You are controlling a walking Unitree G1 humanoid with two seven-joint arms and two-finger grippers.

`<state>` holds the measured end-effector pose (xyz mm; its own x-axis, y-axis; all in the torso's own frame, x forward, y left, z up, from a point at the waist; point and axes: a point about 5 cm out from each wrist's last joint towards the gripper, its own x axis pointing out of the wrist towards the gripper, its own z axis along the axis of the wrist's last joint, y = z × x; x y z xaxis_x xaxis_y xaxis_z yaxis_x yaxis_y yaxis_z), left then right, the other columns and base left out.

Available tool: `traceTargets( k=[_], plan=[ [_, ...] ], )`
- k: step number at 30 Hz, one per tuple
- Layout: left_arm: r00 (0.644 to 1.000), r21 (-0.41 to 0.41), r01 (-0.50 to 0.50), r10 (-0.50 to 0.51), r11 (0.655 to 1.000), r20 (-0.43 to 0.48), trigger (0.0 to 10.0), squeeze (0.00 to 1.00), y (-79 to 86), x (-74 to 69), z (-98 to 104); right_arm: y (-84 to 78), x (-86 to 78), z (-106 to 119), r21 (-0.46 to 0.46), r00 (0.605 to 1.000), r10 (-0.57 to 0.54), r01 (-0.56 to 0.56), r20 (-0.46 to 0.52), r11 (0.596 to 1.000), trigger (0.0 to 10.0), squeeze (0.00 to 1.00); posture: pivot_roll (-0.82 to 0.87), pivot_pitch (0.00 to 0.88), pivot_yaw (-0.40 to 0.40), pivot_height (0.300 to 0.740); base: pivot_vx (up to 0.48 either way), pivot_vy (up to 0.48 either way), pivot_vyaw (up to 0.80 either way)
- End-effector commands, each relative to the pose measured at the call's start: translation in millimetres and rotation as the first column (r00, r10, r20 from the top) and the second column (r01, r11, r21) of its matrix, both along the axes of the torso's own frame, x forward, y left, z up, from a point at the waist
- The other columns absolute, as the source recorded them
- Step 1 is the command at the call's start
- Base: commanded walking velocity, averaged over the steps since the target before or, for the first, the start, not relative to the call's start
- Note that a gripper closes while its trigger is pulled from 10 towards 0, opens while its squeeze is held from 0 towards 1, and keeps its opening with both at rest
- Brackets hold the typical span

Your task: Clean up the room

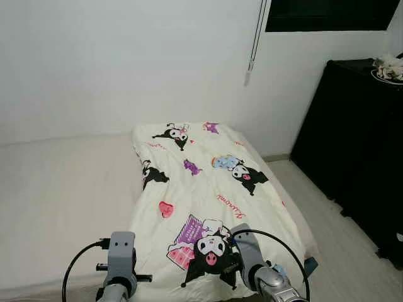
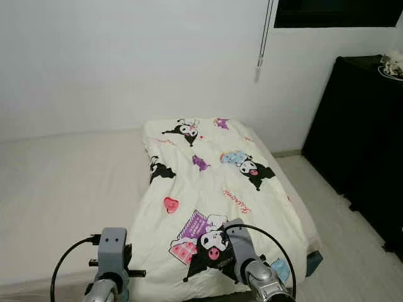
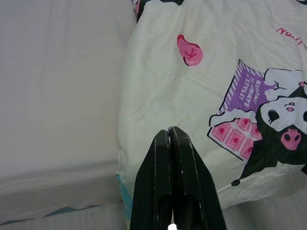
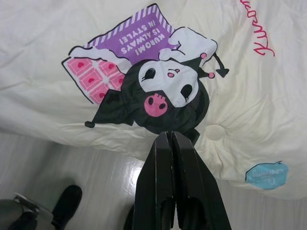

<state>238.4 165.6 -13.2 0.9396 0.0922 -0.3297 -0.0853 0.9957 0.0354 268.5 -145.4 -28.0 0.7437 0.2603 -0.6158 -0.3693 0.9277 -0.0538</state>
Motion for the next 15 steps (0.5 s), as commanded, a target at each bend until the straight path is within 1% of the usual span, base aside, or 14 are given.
traceTargets(
  k=[1,14,15],
  plan=[
    [1.000,0.017,0.010,-0.010,1.000,-0.003,10.0,0.00,3.2,-2.7,-1.4,1.4,1.5,0.8,0.019,1.000,-0.023,0.023,-0.003,1.000,10.0,0.00,-0.07,0.000,-0.038,0.740,0.000,0.000,0.00],
    [0.999,0.014,0.008,-0.008,1.000,-0.031,10.0,0.00,1.7,-4.7,-4.9,-1.1,-4.3,-4.5,0.008,0.999,-0.025,0.026,-0.037,1.000,10.0,0.00,-0.07,0.000,-0.036,0.740,0.000,0.000,0.00],
    [0.999,0.013,0.012,-0.012,1.000,-0.030,10.0,0.00,1.2,-5.0,-4.9,-1.7,-4.4,-4.5,-0.005,0.999,-0.023,0.023,-0.033,1.000,10.0,0.00,-0.07,0.000,-0.040,0.740,0.000,0.000,0.00]
  ],
)
